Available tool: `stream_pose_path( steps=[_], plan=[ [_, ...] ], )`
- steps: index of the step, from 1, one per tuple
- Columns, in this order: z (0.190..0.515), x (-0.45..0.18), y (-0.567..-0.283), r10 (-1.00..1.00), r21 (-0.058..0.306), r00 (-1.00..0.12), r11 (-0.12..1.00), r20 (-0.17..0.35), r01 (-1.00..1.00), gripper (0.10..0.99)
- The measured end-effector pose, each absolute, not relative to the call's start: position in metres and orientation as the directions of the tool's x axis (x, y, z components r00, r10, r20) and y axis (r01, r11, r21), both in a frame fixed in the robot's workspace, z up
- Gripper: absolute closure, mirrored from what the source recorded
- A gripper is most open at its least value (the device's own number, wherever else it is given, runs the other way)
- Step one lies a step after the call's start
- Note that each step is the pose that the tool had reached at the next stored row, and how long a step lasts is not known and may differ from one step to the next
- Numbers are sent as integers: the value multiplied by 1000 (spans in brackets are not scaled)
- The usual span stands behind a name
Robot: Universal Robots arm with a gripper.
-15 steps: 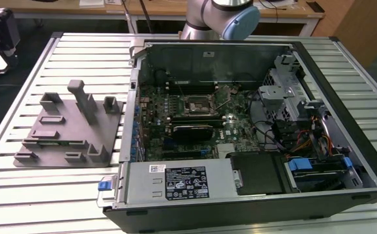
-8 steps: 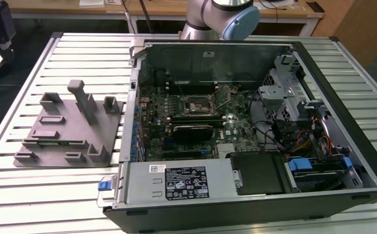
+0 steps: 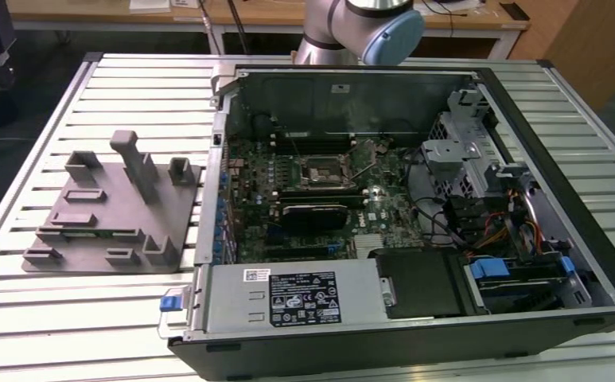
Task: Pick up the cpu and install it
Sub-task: 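Pick up the cpu and move it towards the insertion slot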
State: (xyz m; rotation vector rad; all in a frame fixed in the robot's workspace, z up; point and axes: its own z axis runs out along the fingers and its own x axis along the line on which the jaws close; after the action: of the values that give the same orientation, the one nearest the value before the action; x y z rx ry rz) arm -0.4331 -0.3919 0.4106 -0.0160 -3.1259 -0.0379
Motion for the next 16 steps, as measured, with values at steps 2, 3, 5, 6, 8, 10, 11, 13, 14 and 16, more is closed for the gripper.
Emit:
stream_pose_path(
  steps=[2, 3, 5, 6, 8, 10, 11, 13, 14, 16],
  plan=[
    [411, -433, -392, 10, 24, -1000, 1000, 15, 10, 537],
    [411, -433, -392, 10, 24, -1000, 1000, 16, 10, 537],
    [411, -432, -392, 10, 24, -1000, 1000, 16, 10, 537],
    [411, -430, -392, 10, 24, -1000, 1000, 16, 10, 537],
    [411, -427, -392, 10, 24, -1000, 1000, 16, 10, 537],
    [411, -423, -392, 10, 24, -1000, 1000, 16, 10, 537],
    [411, -421, -392, 10, 24, -1000, 1000, 16, 10, 537],
    [411, -418, -392, 10, 24, -1000, 1000, 16, 10, 537],
    [411, -416, -392, 10, 24, -1000, 1000, 16, 10, 537],
    [411, -413, -392, 10, 24, -1000, 1000, 16, 10, 537]
  ],
)
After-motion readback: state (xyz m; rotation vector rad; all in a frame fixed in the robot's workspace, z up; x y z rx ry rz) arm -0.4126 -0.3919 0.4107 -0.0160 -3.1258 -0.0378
